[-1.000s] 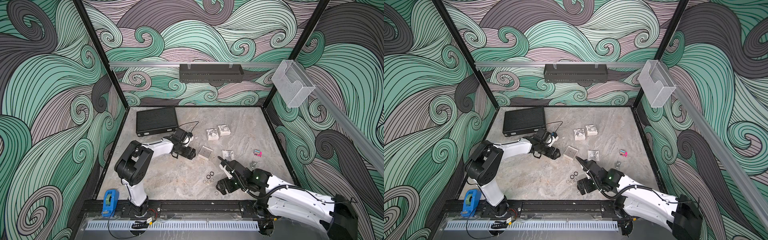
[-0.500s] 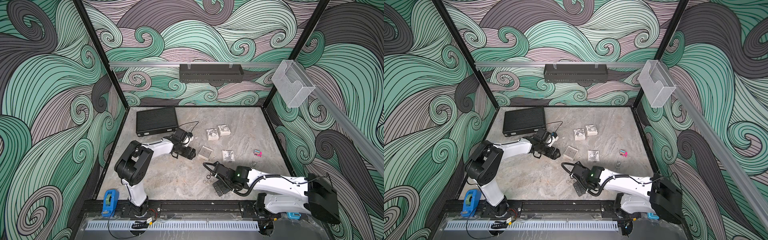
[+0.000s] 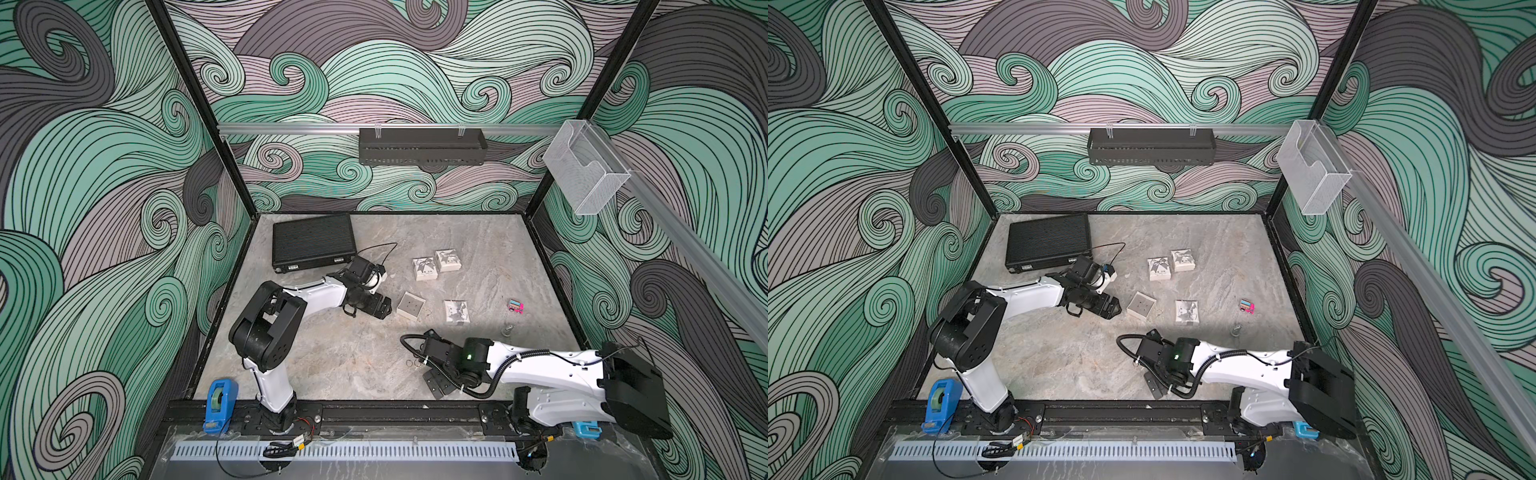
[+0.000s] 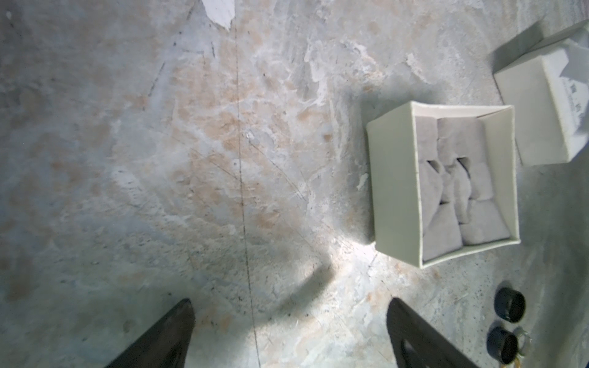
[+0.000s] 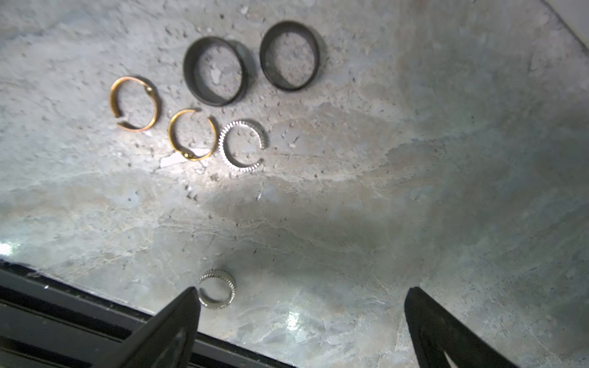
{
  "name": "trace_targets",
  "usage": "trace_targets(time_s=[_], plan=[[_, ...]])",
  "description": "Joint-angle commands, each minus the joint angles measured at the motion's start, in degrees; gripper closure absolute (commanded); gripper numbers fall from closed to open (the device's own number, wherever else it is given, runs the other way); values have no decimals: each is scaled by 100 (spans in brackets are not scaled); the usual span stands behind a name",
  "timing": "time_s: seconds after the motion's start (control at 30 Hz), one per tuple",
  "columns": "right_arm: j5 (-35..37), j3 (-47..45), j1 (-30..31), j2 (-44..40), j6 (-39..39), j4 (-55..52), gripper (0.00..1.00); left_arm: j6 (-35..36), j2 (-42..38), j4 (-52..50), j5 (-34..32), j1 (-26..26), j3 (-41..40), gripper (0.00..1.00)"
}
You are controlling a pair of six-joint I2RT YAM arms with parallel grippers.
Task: Take the rings out of the lift-off lid box
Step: Move the ring to the center of the board.
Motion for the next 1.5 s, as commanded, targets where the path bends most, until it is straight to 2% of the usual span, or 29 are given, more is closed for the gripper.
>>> trace_targets(time_s=[0.0,0.57,0.93,1.27,1.47], plan=[[212,-6,52,25,219,-104,0,-14,-82,-26,88,29,-32,5],[311,85,57,312,343,-235,0,12,-88,-35,106,22,-16,5],[680,271,36,664,391,-319,0,47,-129,-88,71,29,-10,5],[943,477,-528,756,219,-408,0,39,-200,-49,37,37,-124,5],[774,466,-837,946,-180,190,0,29,-211,8,36,37,-178,5]])
